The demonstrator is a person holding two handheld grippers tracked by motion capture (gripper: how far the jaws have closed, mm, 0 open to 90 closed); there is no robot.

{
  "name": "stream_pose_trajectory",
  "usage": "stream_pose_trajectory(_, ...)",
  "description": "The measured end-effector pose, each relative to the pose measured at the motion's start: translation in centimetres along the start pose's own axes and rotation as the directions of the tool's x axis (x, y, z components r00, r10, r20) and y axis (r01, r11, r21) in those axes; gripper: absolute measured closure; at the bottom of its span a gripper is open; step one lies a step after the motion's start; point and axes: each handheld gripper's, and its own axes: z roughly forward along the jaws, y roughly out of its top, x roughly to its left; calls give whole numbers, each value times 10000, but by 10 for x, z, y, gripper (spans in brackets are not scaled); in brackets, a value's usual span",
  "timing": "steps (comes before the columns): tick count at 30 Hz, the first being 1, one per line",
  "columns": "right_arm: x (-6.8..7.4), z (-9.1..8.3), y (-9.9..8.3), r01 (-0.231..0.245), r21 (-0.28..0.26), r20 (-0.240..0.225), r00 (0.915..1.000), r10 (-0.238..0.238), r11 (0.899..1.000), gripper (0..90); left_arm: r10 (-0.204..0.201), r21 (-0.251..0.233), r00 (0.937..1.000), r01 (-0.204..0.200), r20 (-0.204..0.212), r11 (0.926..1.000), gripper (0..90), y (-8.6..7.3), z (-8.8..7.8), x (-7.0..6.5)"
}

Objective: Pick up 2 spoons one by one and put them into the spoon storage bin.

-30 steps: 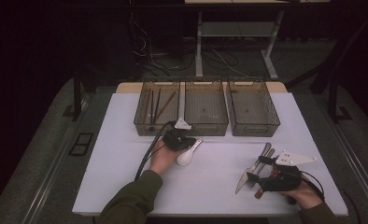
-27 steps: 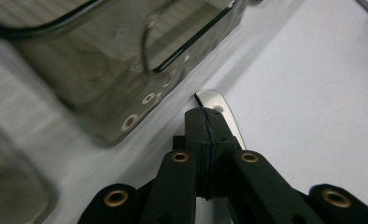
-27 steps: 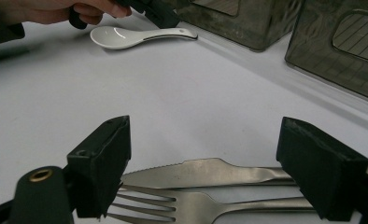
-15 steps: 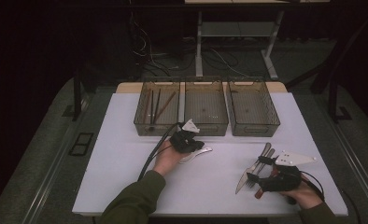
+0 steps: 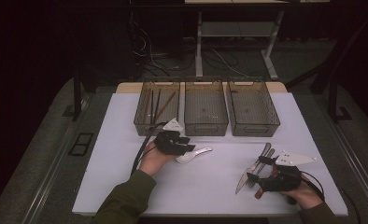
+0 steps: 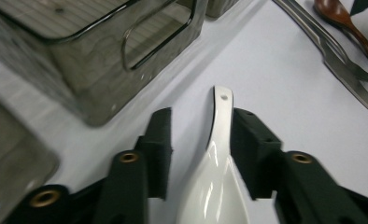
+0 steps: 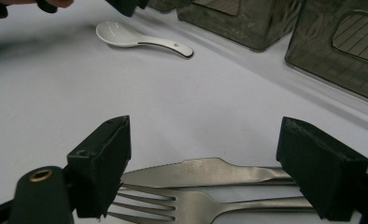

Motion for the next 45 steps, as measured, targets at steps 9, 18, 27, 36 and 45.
stream_pose_trajectory(9,0,1,0,-43,25,24,10000,43,10000,176,-107,90,9999,108,-110,9999,409,-23,-16,-4)
stream_pose_trajectory(18,0,0,0,-44,29,-5,10000,44,10000,176,-202,434,9994,214,-289,9988,407,-27,-7,-2)
stream_pose_trajectory(27,1,1,0,-10,61,-31,10000,10,10000,176,71,913,9990,-31,-438,9958,421,-30,-2,-2)
stream_pose_trajectory(36,1,1,0,-15,50,-39,10000,15,10000,176,566,1259,9980,-526,-282,9906,486,-30,2,-9)
stream_pose_trajectory(45,1,1,0,41,63,-46,10000,-40,10000,176,608,1356,9981,-611,66,9889,627,-29,1,-13)
